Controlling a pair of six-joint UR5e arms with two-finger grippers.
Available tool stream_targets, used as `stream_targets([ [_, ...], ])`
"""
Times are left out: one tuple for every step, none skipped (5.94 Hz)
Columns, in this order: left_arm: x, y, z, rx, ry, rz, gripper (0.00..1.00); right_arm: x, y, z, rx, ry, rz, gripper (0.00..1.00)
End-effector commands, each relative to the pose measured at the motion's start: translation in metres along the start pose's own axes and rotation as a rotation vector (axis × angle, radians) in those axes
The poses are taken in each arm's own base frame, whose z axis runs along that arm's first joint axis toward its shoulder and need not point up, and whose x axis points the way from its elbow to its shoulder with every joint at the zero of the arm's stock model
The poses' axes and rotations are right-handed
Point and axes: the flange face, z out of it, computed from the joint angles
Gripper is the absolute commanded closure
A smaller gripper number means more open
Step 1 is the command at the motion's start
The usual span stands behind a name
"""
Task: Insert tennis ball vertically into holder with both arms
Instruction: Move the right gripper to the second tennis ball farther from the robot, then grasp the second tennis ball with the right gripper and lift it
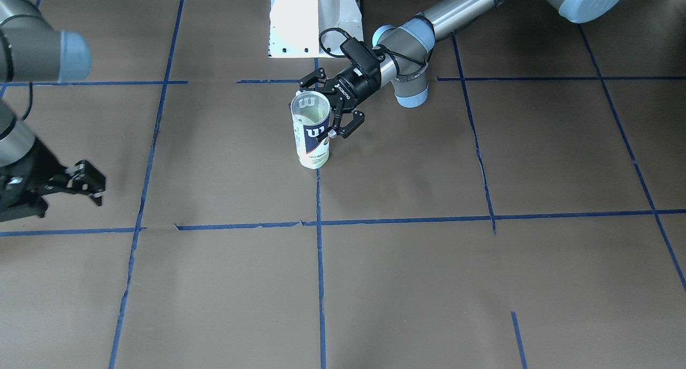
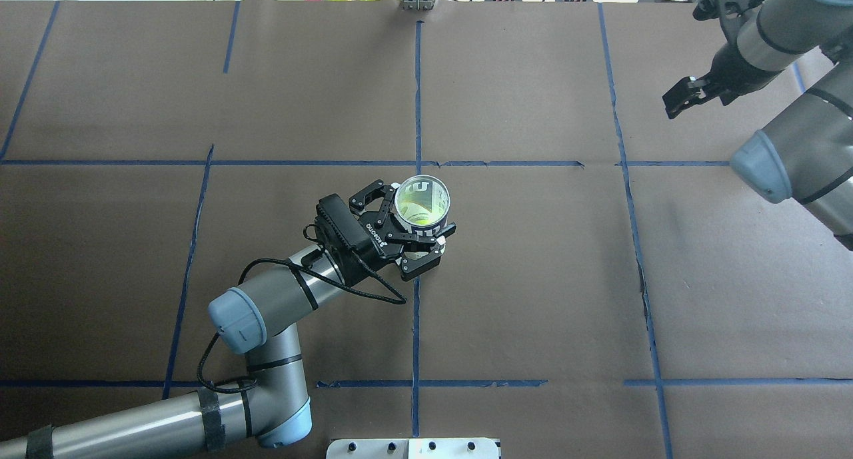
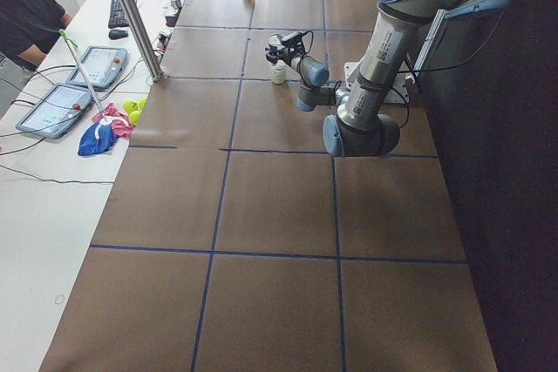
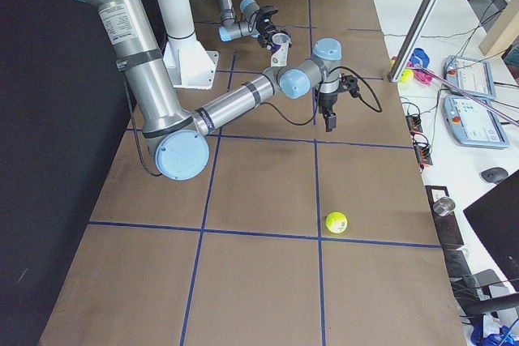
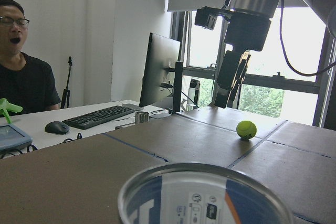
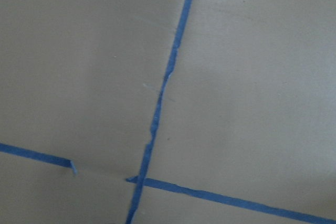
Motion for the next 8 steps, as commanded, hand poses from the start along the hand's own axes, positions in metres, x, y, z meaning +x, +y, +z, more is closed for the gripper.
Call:
stream_targets([
  [0.002, 0.000, -0.001, 0.001, 0.003, -0.002, 0.04, 0.128, -0.005, 0.033, -0.091, 0.082, -0.019, 0.01],
  [0.002, 0.000, -0.001, 0.001, 0.003, -0.002, 0.04, 0.161, 0.000, 0.043, -0.123, 0.096, -0.040, 0.01],
  [0.001, -0.001, -0.001, 0.005, -0.004, -0.003, 0.04, 0.179, 0.005, 0.069, -0.168, 0.109, -0.029, 0.01],
  [0.001, -0.001, -0.001, 0.005, -0.004, -0.003, 0.04, 0.198, 0.013, 0.099, -0.181, 0.109, -0.085, 0.01],
  [0.000, -0.001, -0.002, 0.007, -0.010, -0.003, 0.04, 0.208, 0.017, 0.111, -0.160, 0.105, -0.133, 0.01],
  [0.001, -0.004, -0.002, 0.011, -0.008, -0.003, 0.03, 0.213, 0.020, 0.117, -0.171, 0.128, -0.132, 0.01],
  [0.001, -0.004, -0.002, 0.011, -0.008, -0.003, 0.03, 0.212, 0.018, 0.124, -0.178, 0.188, -0.147, 0.01],
  [0.001, -0.004, -0.002, 0.013, -0.008, -0.003, 0.03, 0.201, 0.022, 0.137, -0.196, 0.202, -0.170, 0.01],
])
